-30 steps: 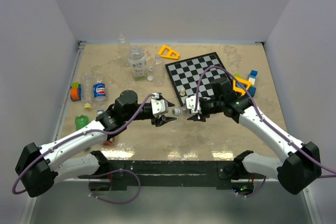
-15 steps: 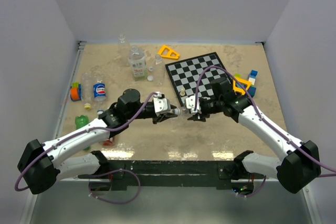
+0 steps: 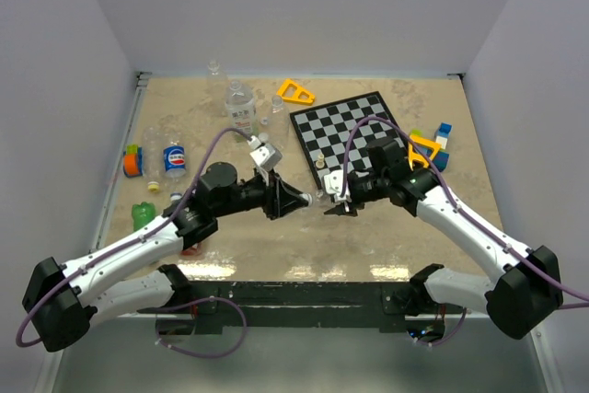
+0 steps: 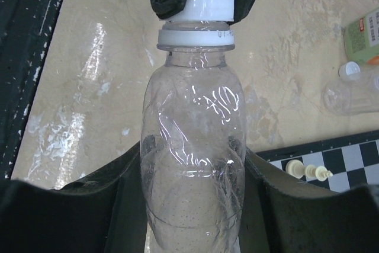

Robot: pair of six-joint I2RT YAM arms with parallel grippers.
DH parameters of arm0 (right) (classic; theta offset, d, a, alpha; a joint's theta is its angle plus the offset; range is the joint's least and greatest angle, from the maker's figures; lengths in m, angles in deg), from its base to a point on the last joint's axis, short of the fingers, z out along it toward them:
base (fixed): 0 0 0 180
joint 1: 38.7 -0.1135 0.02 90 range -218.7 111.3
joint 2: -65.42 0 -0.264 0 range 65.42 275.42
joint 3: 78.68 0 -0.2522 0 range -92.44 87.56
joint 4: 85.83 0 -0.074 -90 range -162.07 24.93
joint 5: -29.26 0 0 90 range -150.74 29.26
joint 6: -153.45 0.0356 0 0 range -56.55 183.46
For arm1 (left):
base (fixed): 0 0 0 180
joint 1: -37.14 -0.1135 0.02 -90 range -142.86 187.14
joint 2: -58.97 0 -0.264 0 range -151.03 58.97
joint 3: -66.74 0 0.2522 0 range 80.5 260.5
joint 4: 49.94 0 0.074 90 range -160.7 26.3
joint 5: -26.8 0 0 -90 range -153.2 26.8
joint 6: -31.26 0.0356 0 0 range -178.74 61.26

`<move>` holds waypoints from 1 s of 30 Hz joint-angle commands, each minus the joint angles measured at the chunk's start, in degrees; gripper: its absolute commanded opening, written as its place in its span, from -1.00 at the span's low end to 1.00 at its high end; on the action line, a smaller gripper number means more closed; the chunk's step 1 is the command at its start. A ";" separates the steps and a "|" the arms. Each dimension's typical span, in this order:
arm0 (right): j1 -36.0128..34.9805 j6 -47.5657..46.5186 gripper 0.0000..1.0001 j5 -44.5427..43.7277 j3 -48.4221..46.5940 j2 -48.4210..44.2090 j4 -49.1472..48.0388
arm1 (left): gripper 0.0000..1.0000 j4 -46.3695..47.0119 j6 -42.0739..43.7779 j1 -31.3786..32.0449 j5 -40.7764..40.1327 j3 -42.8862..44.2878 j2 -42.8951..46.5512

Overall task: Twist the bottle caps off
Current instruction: Unscrew the bottle cap from the plastic bottle.

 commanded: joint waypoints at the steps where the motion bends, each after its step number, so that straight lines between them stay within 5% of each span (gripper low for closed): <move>1: 0.59 -0.73 -0.68 -0.67 -0.08 -0.25 0.30 | -1.00 -3.97 -32.44 0.10 -7.22 0.69 3.20; 9: 0.59 -0.38 -0.67 -1.11 0.10 -0.34 0.04 | -1.00 -14.80 -35.21 0.19 -11.01 6.76 3.11; 30: 0.60 -0.29 -0.68 -1.29 0.19 -0.17 -0.05 | -1.00 -12.87 -34.42 0.10 -11.10 5.09 3.38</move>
